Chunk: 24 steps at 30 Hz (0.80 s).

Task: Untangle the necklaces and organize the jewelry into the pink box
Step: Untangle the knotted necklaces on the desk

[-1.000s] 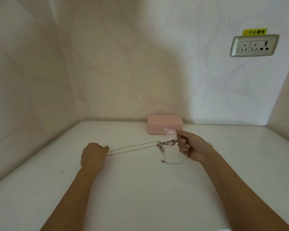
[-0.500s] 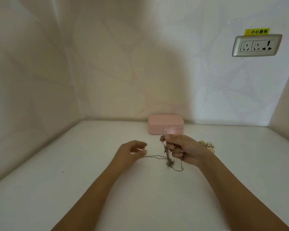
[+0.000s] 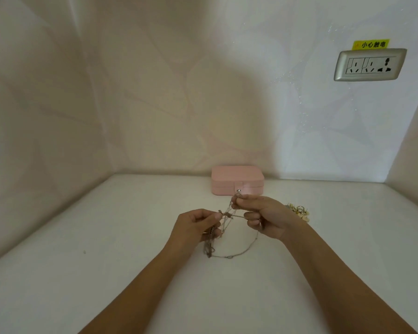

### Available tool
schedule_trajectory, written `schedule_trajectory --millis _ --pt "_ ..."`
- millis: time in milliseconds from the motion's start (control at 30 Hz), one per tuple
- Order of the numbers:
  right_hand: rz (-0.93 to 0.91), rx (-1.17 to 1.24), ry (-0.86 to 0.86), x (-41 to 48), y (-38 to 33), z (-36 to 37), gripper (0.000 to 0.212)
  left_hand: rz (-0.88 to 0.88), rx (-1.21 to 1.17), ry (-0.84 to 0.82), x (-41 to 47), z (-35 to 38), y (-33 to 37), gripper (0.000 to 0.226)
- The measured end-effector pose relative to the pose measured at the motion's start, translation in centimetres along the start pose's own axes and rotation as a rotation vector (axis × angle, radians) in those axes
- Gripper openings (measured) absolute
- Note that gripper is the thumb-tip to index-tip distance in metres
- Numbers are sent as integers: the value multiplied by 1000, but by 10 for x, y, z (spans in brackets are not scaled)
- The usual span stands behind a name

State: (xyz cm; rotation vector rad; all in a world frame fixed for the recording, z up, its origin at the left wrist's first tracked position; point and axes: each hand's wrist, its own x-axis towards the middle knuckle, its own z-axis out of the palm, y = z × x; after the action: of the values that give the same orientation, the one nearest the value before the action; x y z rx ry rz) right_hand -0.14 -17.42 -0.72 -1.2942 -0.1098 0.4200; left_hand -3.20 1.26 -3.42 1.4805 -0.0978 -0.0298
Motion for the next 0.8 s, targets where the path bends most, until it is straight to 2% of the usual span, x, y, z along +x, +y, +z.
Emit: schedule_trajectory --millis 100,267,400,567,700,800 --pt "35 -73 133 1 2 -2 6 -33 -67 4 1 -1 1 14" --pt "26 -412 211 -1 5 0 11 -156 -161 -43 -4 3 7 25" --pt "2 -572 176 -4 7 5 6 -128 -125 -26 -4 3 6 31" --pt "-151 -697 120 -5 10 13 9 -99 -50 -35 -4 1 6 23" --pt "-183 -623 -27 -8 12 19 15 -70 -40 -35 -4 -1 8 23" --pt "-220 -624 17 -5 17 22 9 -44 -24 -52 -5 -2 8 24"
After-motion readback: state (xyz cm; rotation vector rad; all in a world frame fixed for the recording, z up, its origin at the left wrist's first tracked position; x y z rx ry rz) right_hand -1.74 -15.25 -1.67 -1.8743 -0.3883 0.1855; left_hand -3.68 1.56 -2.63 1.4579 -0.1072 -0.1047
